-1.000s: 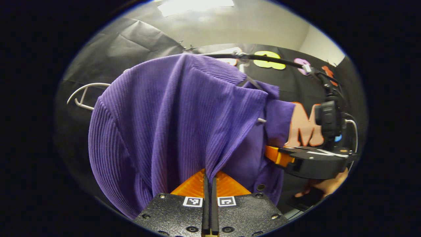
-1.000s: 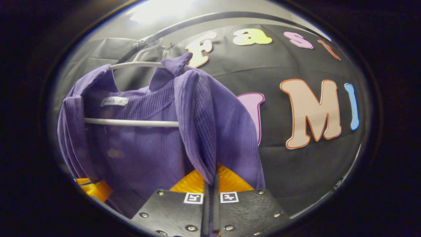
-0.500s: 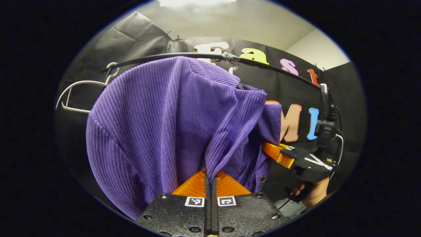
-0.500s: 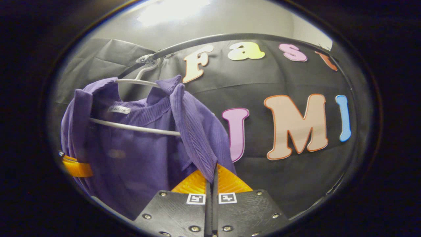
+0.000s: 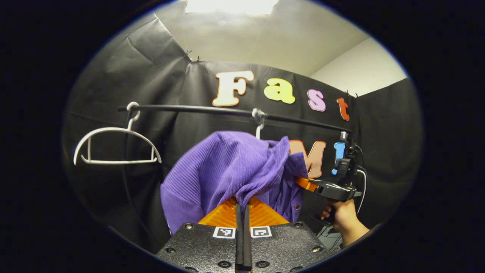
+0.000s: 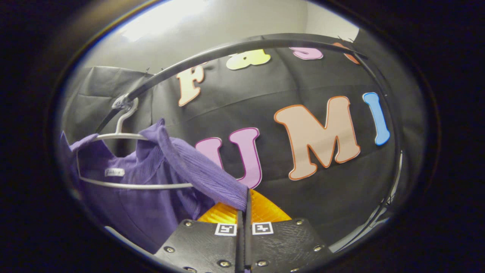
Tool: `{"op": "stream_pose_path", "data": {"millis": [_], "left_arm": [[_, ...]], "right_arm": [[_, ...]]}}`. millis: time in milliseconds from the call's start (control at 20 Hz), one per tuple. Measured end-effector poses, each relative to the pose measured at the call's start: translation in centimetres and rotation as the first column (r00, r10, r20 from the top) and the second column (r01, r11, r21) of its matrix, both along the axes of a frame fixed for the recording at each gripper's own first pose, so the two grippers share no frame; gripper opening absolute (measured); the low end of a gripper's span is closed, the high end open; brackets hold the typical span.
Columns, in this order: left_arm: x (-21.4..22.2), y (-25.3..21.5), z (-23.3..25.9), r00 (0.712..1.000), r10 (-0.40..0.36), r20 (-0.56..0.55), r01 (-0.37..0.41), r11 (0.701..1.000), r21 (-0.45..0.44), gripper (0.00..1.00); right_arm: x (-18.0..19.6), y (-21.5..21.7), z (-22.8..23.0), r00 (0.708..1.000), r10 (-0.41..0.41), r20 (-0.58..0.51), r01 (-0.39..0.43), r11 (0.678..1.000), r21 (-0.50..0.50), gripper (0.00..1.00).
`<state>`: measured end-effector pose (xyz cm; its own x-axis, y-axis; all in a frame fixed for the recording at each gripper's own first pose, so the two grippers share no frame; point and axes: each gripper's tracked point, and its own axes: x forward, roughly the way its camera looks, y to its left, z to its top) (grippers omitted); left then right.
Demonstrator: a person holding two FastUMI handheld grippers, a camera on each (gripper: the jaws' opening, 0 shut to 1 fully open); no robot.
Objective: Grasp the clothes on the hanger with both hands and then place them into the laundry hamper below.
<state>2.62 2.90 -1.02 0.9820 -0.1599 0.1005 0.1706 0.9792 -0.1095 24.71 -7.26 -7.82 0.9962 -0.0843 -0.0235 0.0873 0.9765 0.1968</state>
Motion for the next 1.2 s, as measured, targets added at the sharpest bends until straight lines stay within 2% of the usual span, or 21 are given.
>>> {"op": "stream_pose_path", "data": {"millis": [150, 300, 350, 450, 650, 850, 1000, 1200], "left_arm": [[-0.1, 2.5, 2.8, 0.998, 0.047, 0.039, -0.047, 0.999, 0.002, 0.00], [0.6, 5.5, 4.7, 0.985, 0.157, 0.067, -0.159, 0.987, 0.022, 0.00], [0.9, 6.0, 5.4, 0.979, 0.186, 0.078, -0.189, 0.982, 0.021, 0.00], [1.5, 6.9, 6.1, 0.971, 0.223, 0.084, -0.226, 0.974, 0.026, 0.00], [2.5, 9.8, 7.0, 0.944, 0.315, 0.096, -0.319, 0.947, 0.035, 0.00], [4.0, 10.6, 5.5, 0.944, 0.327, 0.037, -0.328, 0.945, 0.021, 0.00], [5.2, 10.8, 3.5, 0.942, 0.336, 0.002, -0.336, 0.942, 0.015, 0.00], [5.3, 11.8, 0.8, 0.942, 0.334, -0.040, -0.335, 0.942, -0.008, 0.00]], "right_arm": [[1.8, -1.7, 1.0, 0.993, -0.107, -0.043, 0.107, 0.994, 0.006, 0.01], [4.0, -1.5, 0.6, 0.984, -0.114, -0.138, 0.128, 0.987, 0.094, 0.03], [4.9, -1.9, 0.8, 0.982, -0.131, -0.136, 0.142, 0.987, 0.073, 0.05], [6.5, -2.9, 0.9, 0.978, -0.156, -0.138, 0.157, 0.988, -0.005, 0.03], [8.1, -3.8, 1.2, 0.976, -0.176, -0.128, 0.179, 0.984, 0.011, 0.03], [9.0, -4.6, 0.5, 0.974, -0.198, -0.109, 0.197, 0.980, -0.017, 0.03], [8.8, -4.8, -3.2, 0.961, -0.209, -0.180, 0.202, 0.978, -0.055, 0.03], [8.3, -4.7, -7.7, 0.953, -0.195, -0.233, 0.198, 0.980, -0.012, 0.03]]}}
